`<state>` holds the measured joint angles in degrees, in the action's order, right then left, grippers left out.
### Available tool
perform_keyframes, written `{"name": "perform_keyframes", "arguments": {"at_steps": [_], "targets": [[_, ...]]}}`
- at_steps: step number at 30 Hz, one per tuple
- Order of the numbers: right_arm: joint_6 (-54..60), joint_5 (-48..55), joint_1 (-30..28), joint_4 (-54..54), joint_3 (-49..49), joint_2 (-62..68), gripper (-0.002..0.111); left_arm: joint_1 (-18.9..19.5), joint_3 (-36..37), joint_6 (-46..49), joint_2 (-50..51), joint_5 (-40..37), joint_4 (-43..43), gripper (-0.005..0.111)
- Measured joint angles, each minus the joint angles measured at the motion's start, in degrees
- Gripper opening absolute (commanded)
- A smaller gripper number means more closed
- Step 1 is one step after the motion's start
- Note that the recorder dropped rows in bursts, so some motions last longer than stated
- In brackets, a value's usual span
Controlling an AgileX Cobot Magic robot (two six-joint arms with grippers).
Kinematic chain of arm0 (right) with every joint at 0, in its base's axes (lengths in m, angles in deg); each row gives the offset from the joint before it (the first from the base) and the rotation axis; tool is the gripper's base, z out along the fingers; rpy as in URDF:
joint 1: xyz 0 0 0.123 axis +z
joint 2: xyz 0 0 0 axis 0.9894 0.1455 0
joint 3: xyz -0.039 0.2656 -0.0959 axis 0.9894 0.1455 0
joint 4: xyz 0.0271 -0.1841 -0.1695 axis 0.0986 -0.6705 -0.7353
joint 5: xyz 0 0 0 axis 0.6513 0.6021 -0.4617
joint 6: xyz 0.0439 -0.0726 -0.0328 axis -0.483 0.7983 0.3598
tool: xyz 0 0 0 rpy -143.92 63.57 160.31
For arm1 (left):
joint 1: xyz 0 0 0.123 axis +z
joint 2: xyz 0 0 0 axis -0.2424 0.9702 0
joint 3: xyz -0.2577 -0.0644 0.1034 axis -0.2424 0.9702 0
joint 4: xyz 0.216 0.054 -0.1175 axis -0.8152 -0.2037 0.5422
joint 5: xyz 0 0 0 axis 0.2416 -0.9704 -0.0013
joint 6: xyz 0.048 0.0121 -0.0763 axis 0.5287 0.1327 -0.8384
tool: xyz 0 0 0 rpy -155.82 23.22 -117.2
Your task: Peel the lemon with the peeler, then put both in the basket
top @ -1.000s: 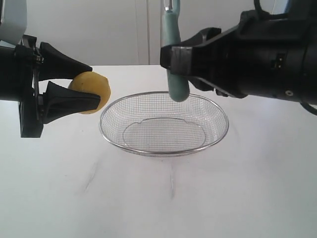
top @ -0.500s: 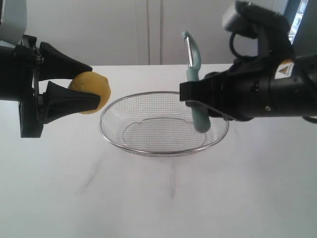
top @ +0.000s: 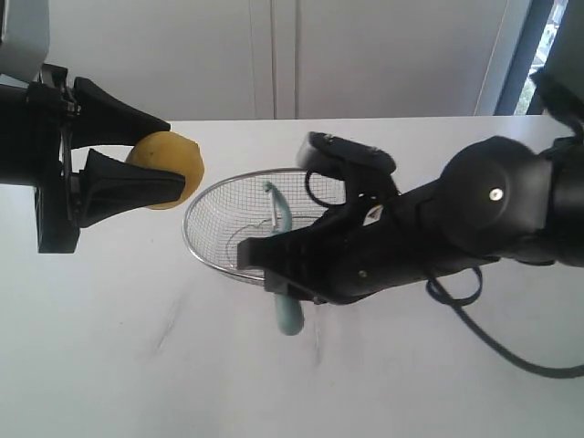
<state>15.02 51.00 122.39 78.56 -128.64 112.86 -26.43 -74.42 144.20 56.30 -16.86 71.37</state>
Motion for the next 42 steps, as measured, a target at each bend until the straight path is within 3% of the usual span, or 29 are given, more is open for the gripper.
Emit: {"name": "perform_keyframes", "arguments": {"at_steps": [8,22,42], "targets": [[6.95,0.00,4.52,7.22,-4.46,2.21,0.000,0.00,0.00,0.00,0.00,0.00,0.10,0.000],[17.21,4.15,4.94,19.92,-6.46,2.21,0.000,0.00,0.00,0.00,0.00,0.00,0.10,0.000],[20.35,4.08,4.94,19.22,-6.59,-1.24,0.000,0.00,0.00,0.00,-0.02,0.00,0.21,0.000]]}}
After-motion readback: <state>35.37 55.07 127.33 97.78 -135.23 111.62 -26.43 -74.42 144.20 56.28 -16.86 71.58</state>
